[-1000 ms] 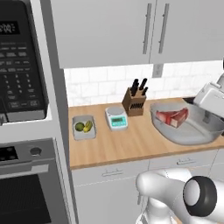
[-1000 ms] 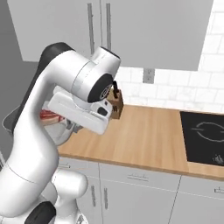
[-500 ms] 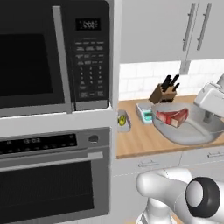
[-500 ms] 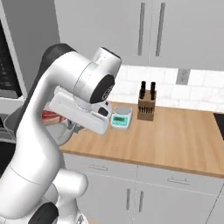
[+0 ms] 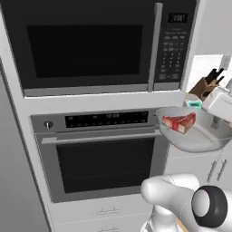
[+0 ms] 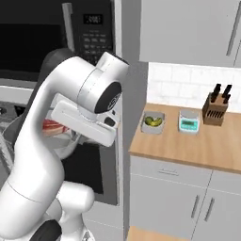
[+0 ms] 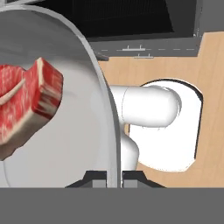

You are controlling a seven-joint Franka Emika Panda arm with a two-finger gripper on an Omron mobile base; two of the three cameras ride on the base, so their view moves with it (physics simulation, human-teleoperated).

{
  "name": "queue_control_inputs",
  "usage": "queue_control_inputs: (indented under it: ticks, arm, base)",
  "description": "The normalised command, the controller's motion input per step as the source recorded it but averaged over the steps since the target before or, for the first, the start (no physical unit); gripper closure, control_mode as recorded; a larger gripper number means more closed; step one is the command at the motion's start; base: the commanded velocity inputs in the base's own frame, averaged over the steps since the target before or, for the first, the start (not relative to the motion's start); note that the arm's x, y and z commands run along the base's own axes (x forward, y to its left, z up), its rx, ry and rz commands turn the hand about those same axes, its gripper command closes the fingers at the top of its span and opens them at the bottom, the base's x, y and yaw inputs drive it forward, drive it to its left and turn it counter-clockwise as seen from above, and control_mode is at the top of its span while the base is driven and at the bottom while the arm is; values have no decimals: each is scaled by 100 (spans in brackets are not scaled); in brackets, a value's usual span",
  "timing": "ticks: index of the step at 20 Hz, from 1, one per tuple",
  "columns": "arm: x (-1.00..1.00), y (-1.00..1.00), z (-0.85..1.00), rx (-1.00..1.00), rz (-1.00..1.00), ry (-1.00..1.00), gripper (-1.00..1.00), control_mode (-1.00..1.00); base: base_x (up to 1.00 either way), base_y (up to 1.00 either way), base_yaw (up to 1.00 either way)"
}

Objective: Take the meat container that has the steak and place it on the second highest rack of the freezer. Then take the vegetable container that has the lime and cucumber and place it on the highest rack of the freezer.

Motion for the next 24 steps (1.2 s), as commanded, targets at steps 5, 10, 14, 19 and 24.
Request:
queue_control_inputs:
  ticks: [5,10,14,19,24]
  arm:
    - [0,0,0,0,0,0,100,100]
    - [0,0,0,0,0,0,100,100]
    - [0,0,0,0,0,0,100,100]
    - [0,0,0,0,0,0,100,100]
    - [0,0,0,0,0,0,100,100]
  base:
    - [-2,100,0]
    - [-5,100,1]
    - [-23,100,1]
    - [-16,100,0]
    - [-30,99,0]
